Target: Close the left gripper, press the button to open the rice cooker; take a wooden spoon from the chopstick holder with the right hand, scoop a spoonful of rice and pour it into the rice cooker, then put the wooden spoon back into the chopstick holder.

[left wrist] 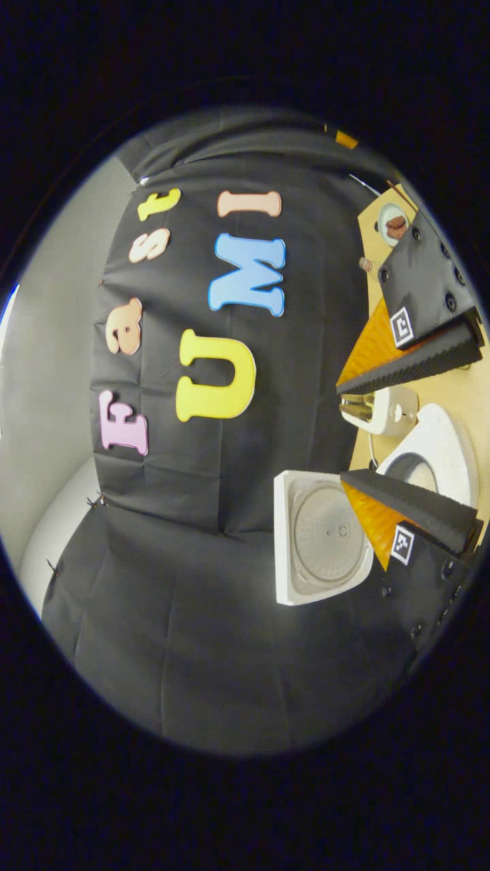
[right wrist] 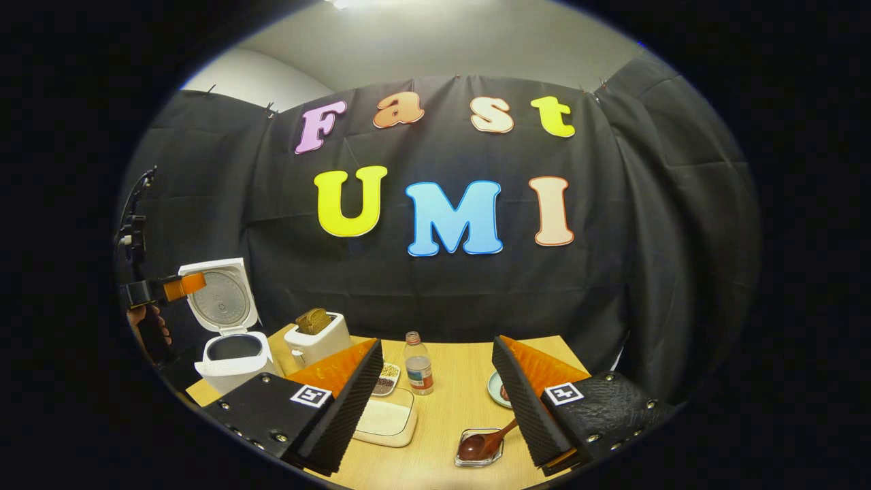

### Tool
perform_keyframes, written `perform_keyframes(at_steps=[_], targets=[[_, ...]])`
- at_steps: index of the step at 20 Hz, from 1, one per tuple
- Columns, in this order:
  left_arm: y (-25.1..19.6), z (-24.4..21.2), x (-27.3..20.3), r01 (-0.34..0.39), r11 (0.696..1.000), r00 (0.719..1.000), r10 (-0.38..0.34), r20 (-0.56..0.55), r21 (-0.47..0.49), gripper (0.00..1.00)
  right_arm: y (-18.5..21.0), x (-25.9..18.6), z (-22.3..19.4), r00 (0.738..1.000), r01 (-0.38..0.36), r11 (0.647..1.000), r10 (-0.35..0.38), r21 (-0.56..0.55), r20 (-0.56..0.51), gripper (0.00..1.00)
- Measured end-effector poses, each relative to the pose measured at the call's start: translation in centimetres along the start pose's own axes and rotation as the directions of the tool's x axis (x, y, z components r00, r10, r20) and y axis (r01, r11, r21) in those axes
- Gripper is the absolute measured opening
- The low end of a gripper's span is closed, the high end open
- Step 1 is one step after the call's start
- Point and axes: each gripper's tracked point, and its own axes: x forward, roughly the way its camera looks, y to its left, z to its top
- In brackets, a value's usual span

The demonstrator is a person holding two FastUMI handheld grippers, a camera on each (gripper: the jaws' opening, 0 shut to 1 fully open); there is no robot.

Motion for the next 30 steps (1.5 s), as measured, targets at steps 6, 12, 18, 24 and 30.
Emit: perform_keyframes(at_steps=[6,12,18,24,30], targets=[[-10.4,-2.1,-4.8,0.167,0.986,0.986,-0.167,0.018,0.012,0.84,-4.3,-1.1,-1.3,0.997,0.074,0.997,-0.074,0.024,0.005,0.98],[-16.1,-4.8,-7.5,0.278,0.960,0.960,-0.278,-0.034,0.014,0.86,-9.6,-1.3,-4.7,0.986,0.160,0.983,-0.156,0.094,-0.049,0.98],[-16.2,-4.6,-8.0,0.248,0.969,0.969,-0.248,0.016,0.024,0.84,-12.7,1.6,-10.5,0.973,0.185,0.961,-0.150,0.205,-0.175,0.98],[-16.1,-5.5,-8.5,0.221,0.970,0.975,-0.219,-0.031,0.101,0.86,-13.7,5.9,-17.6,0.940,0.180,0.955,-0.096,0.238,-0.327,0.87],[-17.2,-6.4,-8.3,0.218,0.969,0.975,-0.211,-0.070,0.113,0.88,-14.0,8.9,-20.8,0.919,0.158,0.935,-0.022,0.317,-0.393,0.87]])
